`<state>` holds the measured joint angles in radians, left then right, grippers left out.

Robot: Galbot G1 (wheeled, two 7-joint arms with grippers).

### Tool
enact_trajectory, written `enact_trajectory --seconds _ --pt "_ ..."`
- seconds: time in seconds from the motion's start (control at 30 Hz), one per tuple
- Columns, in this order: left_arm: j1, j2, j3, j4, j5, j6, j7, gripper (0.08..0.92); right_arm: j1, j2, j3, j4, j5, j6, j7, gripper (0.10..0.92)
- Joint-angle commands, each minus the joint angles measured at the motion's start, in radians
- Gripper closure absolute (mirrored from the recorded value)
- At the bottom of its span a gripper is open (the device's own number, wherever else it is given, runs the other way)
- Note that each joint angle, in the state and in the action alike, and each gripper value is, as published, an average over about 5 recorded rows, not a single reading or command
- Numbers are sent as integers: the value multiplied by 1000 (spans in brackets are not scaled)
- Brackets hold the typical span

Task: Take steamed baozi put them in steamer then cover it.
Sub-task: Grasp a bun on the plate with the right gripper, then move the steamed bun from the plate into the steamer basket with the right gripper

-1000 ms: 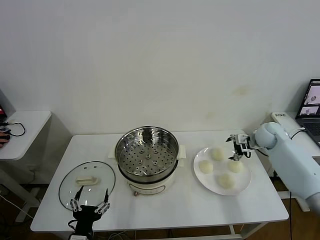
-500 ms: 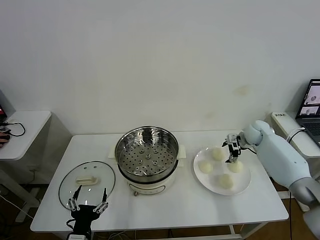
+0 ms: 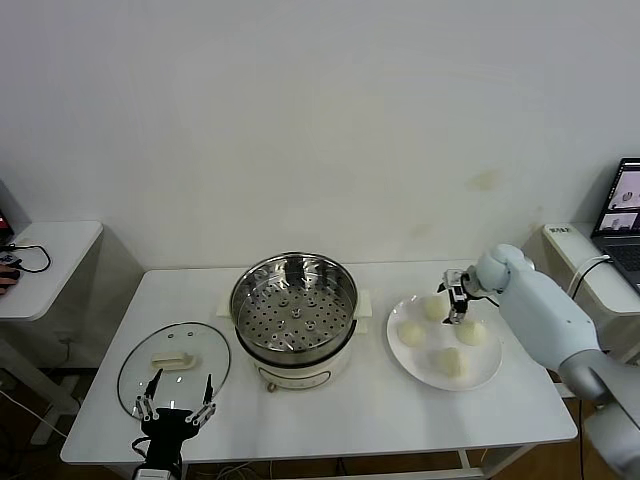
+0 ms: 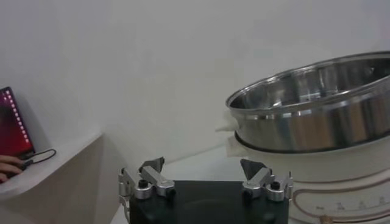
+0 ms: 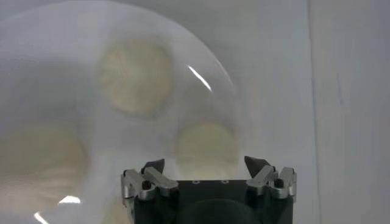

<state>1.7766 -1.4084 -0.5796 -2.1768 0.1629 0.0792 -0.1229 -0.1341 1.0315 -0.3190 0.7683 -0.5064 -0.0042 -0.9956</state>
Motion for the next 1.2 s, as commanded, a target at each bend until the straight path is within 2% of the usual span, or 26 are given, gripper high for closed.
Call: enact_trajectory --seconds 0.03,0.17,0.53,0.77,0.93,1.2 --pt "3 -2 -1 -4 0 -5 -2 177 9 33 -2 -42 -24 0 35 211" --pt "5 -4 0 -5 1 -10 -3 177 9 47 6 -66 -39 -1 45 228" --pt "3 -4 4 -7 3 -10 -3 177 1 52 12 -71 -56 -16 33 381" --pt "1 -3 4 -7 3 -8 -3 177 1 19 11 -9 -22 -24 -10 435" --pt "-1 -2 5 -5 3 -6 -3 177 23 -51 -6 85 50 -32 -56 432" --pt "-7 4 10 -3 2 -6 -3 177 162 -169 -107 262 281 -79 -93 431"
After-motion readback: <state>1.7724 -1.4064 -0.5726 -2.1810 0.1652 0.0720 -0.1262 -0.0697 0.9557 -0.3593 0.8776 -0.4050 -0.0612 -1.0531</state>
